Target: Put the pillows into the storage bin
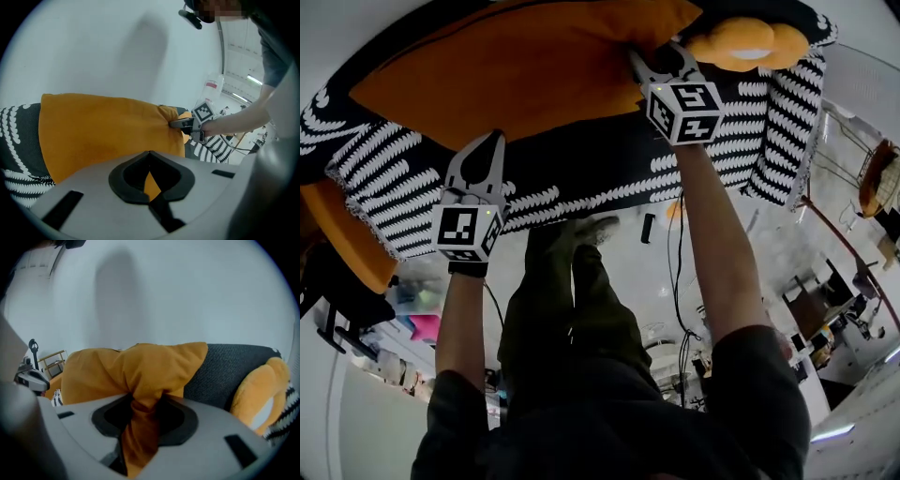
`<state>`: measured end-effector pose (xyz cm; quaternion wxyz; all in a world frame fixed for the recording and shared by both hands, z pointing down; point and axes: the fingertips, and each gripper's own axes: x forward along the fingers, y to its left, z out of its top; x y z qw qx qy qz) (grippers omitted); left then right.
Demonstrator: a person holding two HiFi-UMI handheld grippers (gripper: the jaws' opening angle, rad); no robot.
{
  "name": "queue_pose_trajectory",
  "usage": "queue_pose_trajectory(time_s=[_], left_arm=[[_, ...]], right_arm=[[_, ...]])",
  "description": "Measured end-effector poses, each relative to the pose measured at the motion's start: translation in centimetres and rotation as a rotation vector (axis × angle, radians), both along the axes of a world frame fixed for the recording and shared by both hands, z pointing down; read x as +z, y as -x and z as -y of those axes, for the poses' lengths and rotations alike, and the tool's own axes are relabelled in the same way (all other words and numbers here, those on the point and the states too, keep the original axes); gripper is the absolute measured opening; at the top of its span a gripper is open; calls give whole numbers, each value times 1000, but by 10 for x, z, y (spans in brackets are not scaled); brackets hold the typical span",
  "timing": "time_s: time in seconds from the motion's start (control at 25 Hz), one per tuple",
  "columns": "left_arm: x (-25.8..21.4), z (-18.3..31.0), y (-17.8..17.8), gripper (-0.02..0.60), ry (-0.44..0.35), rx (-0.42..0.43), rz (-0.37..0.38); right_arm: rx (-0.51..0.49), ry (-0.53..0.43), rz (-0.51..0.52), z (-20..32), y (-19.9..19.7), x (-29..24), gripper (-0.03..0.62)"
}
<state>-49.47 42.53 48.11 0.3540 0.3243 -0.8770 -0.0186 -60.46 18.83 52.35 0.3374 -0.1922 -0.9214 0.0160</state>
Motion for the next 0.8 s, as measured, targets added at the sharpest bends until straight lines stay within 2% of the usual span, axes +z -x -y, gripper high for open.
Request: queue_pose_trajectory(time_s=[0.12, 0.2, 0.56, 0.8], left_arm=[[5, 0, -8, 3, 5, 6, -12], [6, 1, -14, 3, 10, 13, -17], [-26, 40, -47, 2, 6, 108, 21], [-47, 99, -89, 3, -9, 232, 39]], right_arm=[[16, -38, 59, -2, -13, -10, 90], [33, -48, 91, -4, -25, -20, 65], [110, -4, 221, -10, -114, -104, 55], [248, -75, 285, 50, -199, -161, 55]])
